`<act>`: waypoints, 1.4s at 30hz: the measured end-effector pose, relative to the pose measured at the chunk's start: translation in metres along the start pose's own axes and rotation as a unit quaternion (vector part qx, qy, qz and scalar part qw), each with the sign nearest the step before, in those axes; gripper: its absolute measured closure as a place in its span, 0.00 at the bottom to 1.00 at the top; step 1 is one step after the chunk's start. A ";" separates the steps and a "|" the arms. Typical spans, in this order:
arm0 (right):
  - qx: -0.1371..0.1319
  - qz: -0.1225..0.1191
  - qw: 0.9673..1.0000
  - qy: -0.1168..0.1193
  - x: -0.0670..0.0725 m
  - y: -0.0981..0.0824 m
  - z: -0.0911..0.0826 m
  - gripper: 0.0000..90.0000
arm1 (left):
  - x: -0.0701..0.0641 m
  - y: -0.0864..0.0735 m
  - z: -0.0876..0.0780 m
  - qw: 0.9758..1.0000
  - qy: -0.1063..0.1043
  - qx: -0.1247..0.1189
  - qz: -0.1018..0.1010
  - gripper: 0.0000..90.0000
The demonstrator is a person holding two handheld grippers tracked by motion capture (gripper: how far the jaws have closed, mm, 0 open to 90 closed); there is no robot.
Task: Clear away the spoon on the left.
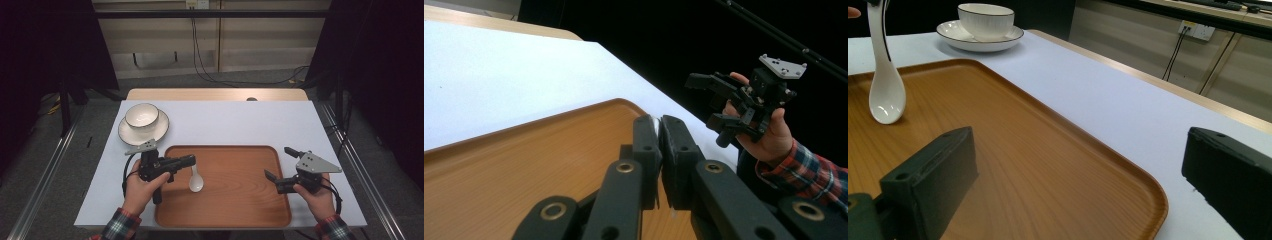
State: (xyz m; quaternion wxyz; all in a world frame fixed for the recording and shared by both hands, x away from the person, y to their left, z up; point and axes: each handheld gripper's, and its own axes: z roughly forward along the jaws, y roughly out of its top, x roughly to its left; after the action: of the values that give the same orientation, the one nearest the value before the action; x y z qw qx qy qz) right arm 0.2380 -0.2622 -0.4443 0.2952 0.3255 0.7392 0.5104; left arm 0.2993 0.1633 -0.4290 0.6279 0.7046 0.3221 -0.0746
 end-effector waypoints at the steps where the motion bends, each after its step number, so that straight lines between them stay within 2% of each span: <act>1: 0.000 0.002 1.000 0.001 0.000 0.000 0.000 0.01 | 0.000 0.000 0.000 1.000 0.000 0.000 0.000 0.95; 7: 0.000 0.002 1.000 0.000 0.000 0.000 0.000 0.01 | -0.001 -0.003 0.002 1.000 -0.014 0.003 -0.008 0.95; 8: 0.001 0.003 1.000 0.001 0.001 0.000 0.000 0.01 | -0.002 -0.004 0.003 1.000 -0.025 0.005 -0.013 0.95; 9: 0.001 0.003 1.000 0.001 0.001 0.000 0.000 0.01 | -0.002 -0.005 0.004 1.000 -0.021 0.005 -0.009 0.95; 10: 0.001 0.004 1.000 0.002 0.001 0.000 0.000 0.01 | -0.002 -0.006 0.005 0.999 -0.031 0.005 -0.012 0.95; 12: 0.001 0.003 1.000 0.002 0.001 0.000 0.000 0.01 | -0.002 -0.007 0.006 0.999 -0.037 0.005 -0.017 0.95; 19: 0.002 0.003 1.000 0.004 0.001 0.000 0.000 0.01 | -0.001 -0.010 0.007 0.999 -0.039 0.008 -0.015 0.94; 20: 0.001 0.003 1.000 0.006 0.001 0.000 0.001 0.01 | -0.002 -0.011 0.008 0.999 -0.031 0.007 -0.015 0.94; 21: 0.003 0.002 1.000 0.006 0.001 0.000 0.001 0.01 | -0.001 -0.011 0.008 0.999 -0.036 0.009 -0.013 0.93; 25: 0.002 0.004 1.000 0.007 0.001 0.000 0.001 0.01 | 0.002 -0.012 0.008 1.000 -0.026 0.012 -0.004 0.91; 27: 0.002 0.004 1.000 0.008 0.001 0.000 0.001 0.01 | 0.002 -0.013 0.008 1.000 -0.013 0.011 0.000 0.91; 36: 0.003 -0.001 1.000 0.007 0.001 0.000 0.001 0.01 | 0.009 -0.012 0.009 1.000 0.004 0.013 0.017 0.88; 39: 0.004 0.000 1.000 0.008 0.001 0.000 0.001 0.01 | 0.011 -0.013 0.009 1.000 0.006 0.017 0.020 0.86; 40: 0.005 -0.001 1.000 0.008 0.001 0.000 0.001 0.01 | 0.013 -0.013 0.009 1.000 0.013 0.018 0.022 0.86; 42: 0.007 0.001 1.000 0.012 0.001 0.000 0.002 0.01 | 0.014 -0.014 0.010 1.000 0.014 0.017 0.018 0.85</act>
State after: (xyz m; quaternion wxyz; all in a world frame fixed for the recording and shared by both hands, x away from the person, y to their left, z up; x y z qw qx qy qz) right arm 0.2384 -0.2603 -0.4451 0.2841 0.3221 0.7459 0.5092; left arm 0.3056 0.1589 -0.4493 0.6124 0.7219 0.3166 -0.0590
